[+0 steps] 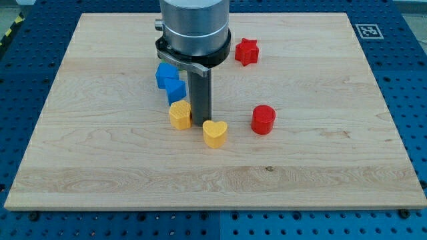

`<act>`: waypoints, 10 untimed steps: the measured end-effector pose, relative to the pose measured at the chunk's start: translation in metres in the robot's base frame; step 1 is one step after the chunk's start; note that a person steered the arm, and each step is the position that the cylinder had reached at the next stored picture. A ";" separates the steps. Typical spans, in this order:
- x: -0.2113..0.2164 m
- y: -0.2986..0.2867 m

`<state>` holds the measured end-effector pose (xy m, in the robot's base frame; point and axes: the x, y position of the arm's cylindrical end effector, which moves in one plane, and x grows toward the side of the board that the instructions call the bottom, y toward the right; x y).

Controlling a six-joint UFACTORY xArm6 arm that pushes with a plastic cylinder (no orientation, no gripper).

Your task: Slide the red circle slightly towards the yellow heart

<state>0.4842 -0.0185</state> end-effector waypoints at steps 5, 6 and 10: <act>-0.022 0.173; -0.009 0.214; 0.023 0.124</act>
<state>0.5072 0.1053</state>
